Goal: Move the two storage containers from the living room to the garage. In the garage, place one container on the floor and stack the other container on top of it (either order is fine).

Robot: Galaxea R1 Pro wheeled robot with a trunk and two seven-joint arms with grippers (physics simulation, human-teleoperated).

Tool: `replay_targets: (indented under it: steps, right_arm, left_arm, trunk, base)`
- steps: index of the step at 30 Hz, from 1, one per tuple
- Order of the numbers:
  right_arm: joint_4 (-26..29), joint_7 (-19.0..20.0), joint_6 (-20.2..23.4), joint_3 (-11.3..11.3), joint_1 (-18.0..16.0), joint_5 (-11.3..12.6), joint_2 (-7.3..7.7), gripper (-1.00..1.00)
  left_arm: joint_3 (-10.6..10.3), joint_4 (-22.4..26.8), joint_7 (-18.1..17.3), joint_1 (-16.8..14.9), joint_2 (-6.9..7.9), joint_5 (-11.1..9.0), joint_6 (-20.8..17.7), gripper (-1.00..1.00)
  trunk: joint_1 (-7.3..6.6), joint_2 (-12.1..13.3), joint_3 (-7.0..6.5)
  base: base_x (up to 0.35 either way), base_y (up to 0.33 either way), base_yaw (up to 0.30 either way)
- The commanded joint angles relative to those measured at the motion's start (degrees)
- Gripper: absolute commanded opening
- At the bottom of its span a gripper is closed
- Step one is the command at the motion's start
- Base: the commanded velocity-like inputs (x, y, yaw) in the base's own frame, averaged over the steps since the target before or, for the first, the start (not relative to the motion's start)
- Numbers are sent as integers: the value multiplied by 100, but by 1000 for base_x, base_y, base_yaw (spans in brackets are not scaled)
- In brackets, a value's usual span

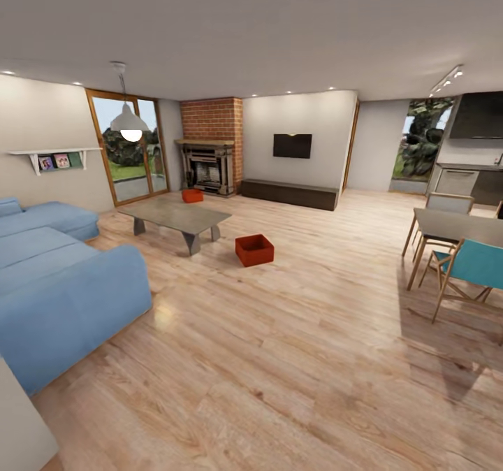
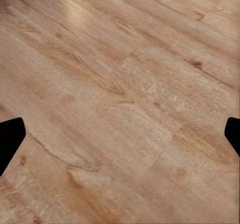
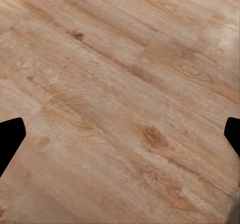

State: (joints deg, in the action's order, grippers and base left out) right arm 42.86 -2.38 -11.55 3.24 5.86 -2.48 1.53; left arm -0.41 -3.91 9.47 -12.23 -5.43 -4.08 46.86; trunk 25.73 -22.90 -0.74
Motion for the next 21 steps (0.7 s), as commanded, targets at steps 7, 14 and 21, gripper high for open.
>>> replay_targets:
  steps: [7, 14, 21]
  right_arm:
    - [3, -25, -5, 15, 3, -25, 5, 100]
    - [3, -25, -5, 18, 3, -25, 5, 100]
    - [3, -24, -5, 18, 3, -26, 5, 100]
  left_arm:
    - [-10, -22, -15, -7, -2, -40, 34, 100]
    - [-11, -22, -15, -7, -2, -40, 34, 100]
    - [-11, -22, -15, -7, -2, -40, 34, 100]
  trunk:
    - [5, -2, 0]
    - [5, -2, 0]
    - [5, -2, 0]
  base:
    - [328, -149, -118]
    - [328, -149, -53]
    - [328, -149, 1]
